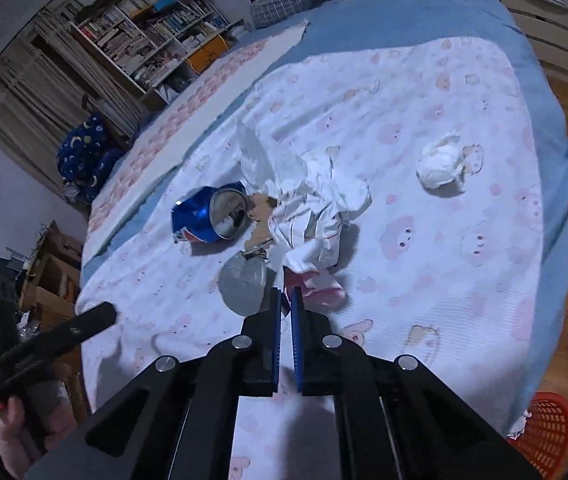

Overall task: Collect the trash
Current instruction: 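Move both tools back toward the trash pile on the bed, then grasp crumpled white paper with the left tool while the right tool grasps pink paper, then carry both papers over the red wastebasket and open both tools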

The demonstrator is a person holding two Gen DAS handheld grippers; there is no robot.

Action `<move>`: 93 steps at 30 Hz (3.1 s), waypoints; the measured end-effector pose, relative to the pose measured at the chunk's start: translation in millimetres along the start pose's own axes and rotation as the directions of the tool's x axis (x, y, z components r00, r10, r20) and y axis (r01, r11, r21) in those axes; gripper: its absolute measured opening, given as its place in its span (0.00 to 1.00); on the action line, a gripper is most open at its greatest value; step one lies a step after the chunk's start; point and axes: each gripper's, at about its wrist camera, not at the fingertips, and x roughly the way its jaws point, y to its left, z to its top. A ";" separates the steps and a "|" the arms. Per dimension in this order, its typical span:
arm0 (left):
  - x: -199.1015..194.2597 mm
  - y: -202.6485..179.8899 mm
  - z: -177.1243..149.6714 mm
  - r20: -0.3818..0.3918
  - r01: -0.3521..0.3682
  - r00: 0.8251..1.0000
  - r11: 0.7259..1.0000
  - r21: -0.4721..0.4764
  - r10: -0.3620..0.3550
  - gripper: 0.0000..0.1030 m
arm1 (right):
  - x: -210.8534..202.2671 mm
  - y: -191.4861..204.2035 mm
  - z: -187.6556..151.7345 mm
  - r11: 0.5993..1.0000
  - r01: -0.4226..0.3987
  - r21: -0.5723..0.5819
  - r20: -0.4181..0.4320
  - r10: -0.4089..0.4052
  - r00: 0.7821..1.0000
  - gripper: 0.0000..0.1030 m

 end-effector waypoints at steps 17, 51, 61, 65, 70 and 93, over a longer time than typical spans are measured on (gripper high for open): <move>80.7 -123.7 14.7 -0.049 -0.009 0.999 0.976 0.215 0.020 0.89 | -109.4 -83.3 -3.1 0.986 -0.074 0.151 0.121 0.056 0.991 0.06; -88.1 -168.1 -47.8 0.241 0.222 0.921 0.920 0.323 -0.307 0.18 | -247.5 -131.5 -53.1 0.993 -0.008 0.117 0.255 -0.022 0.967 0.06; -2.1 -292.7 -149.5 -0.112 0.354 0.930 0.776 0.521 -0.349 0.18 | -311.9 -190.7 -125.9 0.963 0.162 0.217 0.193 -0.205 0.960 0.06; 51.8 -320.0 -188.5 -0.246 0.363 0.931 0.751 0.552 -0.269 0.18 | -303.6 -224.1 -153.8 0.946 0.212 0.246 0.104 -0.243 0.964 0.06; 112.5 -333.6 -242.1 -0.340 0.324 0.931 0.724 0.609 -0.131 0.19 | -262.8 -277.1 -185.5 0.916 0.276 0.290 -0.041 -0.277 0.960 0.06; 165.3 -339.2 -278.3 -0.338 0.235 0.941 0.712 0.662 0.003 0.39 | -133.7 -329.5 -224.3 0.909 0.319 0.270 -0.272 -0.246 0.930 0.29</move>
